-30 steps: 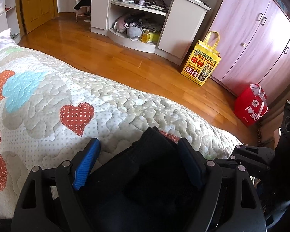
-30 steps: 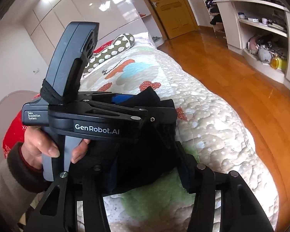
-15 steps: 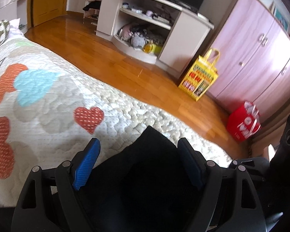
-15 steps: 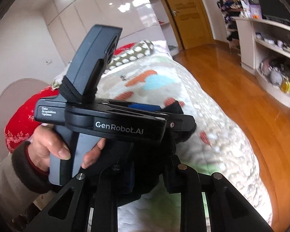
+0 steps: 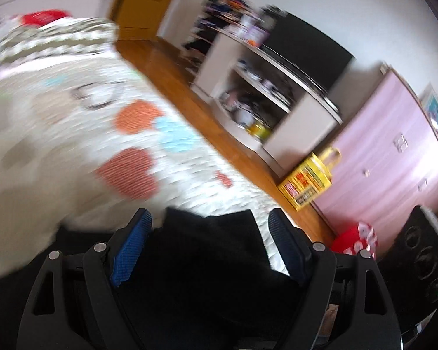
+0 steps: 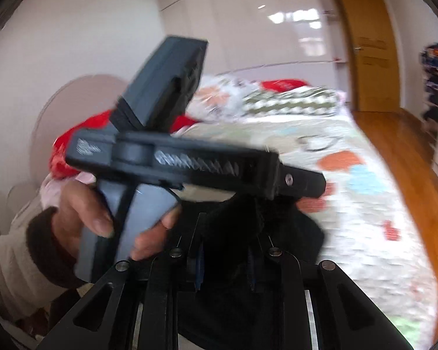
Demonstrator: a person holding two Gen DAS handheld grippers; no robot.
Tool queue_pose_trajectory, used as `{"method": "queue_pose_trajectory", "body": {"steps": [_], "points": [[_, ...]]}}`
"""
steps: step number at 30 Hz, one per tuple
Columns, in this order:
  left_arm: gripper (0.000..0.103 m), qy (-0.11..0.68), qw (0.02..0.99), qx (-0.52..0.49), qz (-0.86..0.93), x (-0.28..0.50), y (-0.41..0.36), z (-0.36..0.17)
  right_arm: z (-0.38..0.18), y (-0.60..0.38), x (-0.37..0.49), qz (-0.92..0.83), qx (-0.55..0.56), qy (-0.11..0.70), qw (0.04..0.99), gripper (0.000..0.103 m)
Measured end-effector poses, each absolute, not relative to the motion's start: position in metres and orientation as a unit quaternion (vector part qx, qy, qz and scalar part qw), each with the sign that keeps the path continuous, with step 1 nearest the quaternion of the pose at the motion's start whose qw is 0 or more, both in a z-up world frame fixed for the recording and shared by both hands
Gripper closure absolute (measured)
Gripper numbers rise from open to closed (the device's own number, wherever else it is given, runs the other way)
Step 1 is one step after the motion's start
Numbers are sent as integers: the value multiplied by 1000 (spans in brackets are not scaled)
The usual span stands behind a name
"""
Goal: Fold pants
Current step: 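Lay the waistband onto the hem with both grippers, folding the pants in half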
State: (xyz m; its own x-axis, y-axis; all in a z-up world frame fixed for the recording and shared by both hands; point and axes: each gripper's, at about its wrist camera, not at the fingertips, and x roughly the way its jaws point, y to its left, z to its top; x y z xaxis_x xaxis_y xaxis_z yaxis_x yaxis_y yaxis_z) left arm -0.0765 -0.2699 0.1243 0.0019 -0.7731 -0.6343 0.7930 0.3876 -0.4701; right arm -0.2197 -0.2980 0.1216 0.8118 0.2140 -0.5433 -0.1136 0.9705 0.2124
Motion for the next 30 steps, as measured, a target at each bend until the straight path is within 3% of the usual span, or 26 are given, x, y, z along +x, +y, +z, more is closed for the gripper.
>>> {"method": "queue_pose_trajectory", "body": {"steps": [4,6,11,19,22,26,27,28,30], "points": [[20,478,733,-21,-482,-53,-211,91,72,-261,-179,116,100,352,924,55],[20,507,732,-46,-452,-44,-185,73,55,-249,-173,136,111,392,903,54],[20,520,742,-71,-416,-51,-141,54,79,-268,-207,158,119,357,913,32],[20,505,764,-13,-402,-76,-156,49,74,-322,-225,56,126,358,923,33],[20,509,763,1,-398,-84,-164,43,76,-333,-210,22,98,354,930,40],[20,507,768,7,-390,-92,-167,39,68,-341,-174,16,75,378,923,40],[28,507,768,4,-391,-93,-168,39,67,-341,-171,15,69,384,921,40],[51,509,766,-1,-392,-94,-169,39,62,-342,-165,18,65,388,919,40],[73,515,761,1,-393,-97,-172,40,59,-340,-159,23,64,391,918,40]]}}
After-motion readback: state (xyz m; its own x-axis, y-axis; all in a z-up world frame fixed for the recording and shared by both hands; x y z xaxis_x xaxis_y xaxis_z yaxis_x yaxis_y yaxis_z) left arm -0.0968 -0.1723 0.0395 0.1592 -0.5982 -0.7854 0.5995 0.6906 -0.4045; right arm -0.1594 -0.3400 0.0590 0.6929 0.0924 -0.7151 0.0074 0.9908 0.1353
